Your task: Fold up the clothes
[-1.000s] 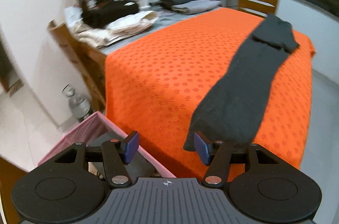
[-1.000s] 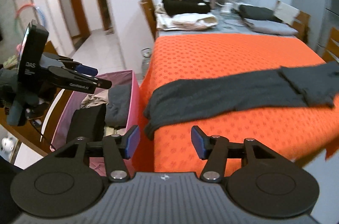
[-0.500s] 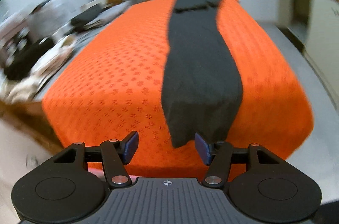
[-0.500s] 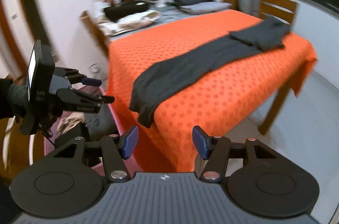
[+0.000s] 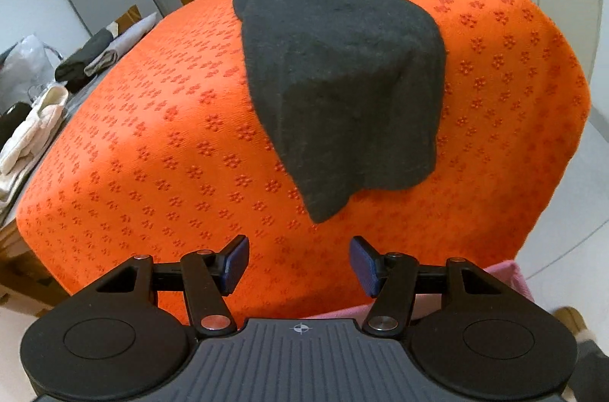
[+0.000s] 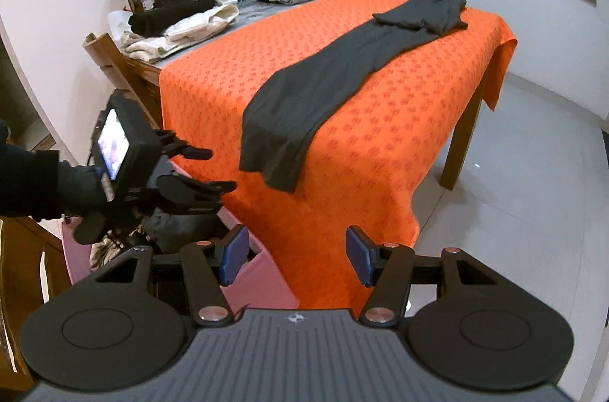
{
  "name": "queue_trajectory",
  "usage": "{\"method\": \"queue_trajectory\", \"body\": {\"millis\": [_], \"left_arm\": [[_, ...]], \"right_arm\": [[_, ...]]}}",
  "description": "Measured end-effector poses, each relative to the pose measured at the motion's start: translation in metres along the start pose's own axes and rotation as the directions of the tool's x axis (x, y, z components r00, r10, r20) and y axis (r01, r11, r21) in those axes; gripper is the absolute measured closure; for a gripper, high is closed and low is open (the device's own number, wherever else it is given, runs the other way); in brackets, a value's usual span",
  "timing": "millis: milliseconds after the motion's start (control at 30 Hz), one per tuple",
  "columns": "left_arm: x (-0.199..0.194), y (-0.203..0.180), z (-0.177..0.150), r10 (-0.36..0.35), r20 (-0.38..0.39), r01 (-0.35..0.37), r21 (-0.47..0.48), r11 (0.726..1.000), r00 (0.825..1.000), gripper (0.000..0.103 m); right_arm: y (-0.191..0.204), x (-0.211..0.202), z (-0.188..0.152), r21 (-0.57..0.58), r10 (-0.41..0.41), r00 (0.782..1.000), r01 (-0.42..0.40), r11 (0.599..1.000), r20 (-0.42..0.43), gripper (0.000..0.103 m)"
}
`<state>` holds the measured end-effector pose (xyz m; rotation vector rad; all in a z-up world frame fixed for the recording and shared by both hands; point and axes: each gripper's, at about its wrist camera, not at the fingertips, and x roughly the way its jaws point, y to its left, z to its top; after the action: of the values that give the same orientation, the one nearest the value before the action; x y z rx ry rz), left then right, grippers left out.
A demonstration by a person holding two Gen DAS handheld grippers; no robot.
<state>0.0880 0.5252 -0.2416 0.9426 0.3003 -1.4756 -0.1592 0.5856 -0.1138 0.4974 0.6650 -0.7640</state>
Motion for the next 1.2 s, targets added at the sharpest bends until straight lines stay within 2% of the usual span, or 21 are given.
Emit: {"method": "queue_trajectory", "body": {"millis": [100, 200, 267, 333, 433, 533, 733, 867, 933, 967, 1067, 1167, 1200], "left_arm": [[0.008, -0.006, 0.0, 0.024, 0.011, -0.024, 0.011, 1.0, 1.0, 0.042], [0.014, -0.01, -0.001, 0.059, 0.033, -0.06, 0.031, 0.998, 0.998, 0.049], [0.016, -0.013, -0.003, 0.088, 0.06, -0.091, 0.052, 0.995, 0.994, 0.061], [0.016, -0.014, -0.005, 0.11, 0.091, -0.116, 0.065, 0.991, 0.99, 0.082], [-0.004, -0.008, -0.004, 0.111, 0.178, -0.119, 0.038, 0.992, 0.978, 0.093], [-0.028, -0.002, 0.0, 0.09, 0.26, -0.107, 0.051, 0.993, 0.961, 0.1], [-0.054, 0.01, 0.016, -0.001, 0.298, -0.023, 0.075, 0.997, 0.954, 0.1], [-0.06, 0.014, 0.016, 0.004, 0.285, -0.018, 0.048, 0.999, 0.958, 0.096], [-0.063, 0.018, 0.015, 0.012, 0.276, -0.017, 0.019, 1.0, 0.961, 0.096], [-0.065, 0.02, 0.014, 0.016, 0.27, -0.017, 0.002, 1.0, 0.963, 0.095], [-0.071, 0.024, 0.01, 0.029, 0.256, -0.02, -0.038, 0.999, 0.966, 0.093], [-0.076, 0.027, 0.001, 0.041, 0.243, -0.027, -0.06, 0.998, 0.969, 0.086], [-0.077, 0.028, -0.003, 0.043, 0.237, -0.028, -0.066, 0.997, 0.971, 0.08]], "right_arm": [[0.009, 0.001, -0.007, 0.018, -0.023, 1.0, 0.023, 1.0, -0.003, 0.04], [0.015, 0.0, -0.012, 0.036, -0.039, 0.999, 0.039, 0.999, -0.002, 0.039], [0.018, 0.001, -0.015, 0.041, -0.045, 0.999, 0.045, 0.998, 0.002, 0.039], [0.021, 0.003, -0.016, 0.043, -0.053, 0.999, 0.053, 0.998, 0.008, 0.039], [0.025, 0.008, -0.016, 0.037, -0.072, 0.997, 0.071, 0.997, 0.025, 0.037], [0.031, 0.017, -0.014, 0.023, -0.093, 0.994, 0.091, 0.996, 0.056, 0.033], [0.054, 0.055, -0.009, -0.088, -0.15, 0.981, 0.161, 0.983, 0.126, 0.026], [0.069, 0.098, -0.006, -0.188, -0.242, 0.952, 0.277, 0.942, 0.189, 0.016], [0.071, 0.122, -0.005, -0.197, -0.281, 0.939, 0.319, 0.927, 0.2, 0.015], [0.07, 0.134, -0.004, -0.174, -0.283, 0.939, 0.317, 0.932, 0.194, 0.015], [0.057, 0.165, -0.002, -0.035, -0.228, 0.963, 0.235, 0.971, 0.144, 0.019], [0.045, 0.191, 0.0, 0.08, -0.186, 0.975, 0.177, 0.981, 0.119, 0.034], [0.041, 0.198, 0.001, 0.114, -0.173, 0.978, 0.159, 0.981, 0.12, 0.038]]}}
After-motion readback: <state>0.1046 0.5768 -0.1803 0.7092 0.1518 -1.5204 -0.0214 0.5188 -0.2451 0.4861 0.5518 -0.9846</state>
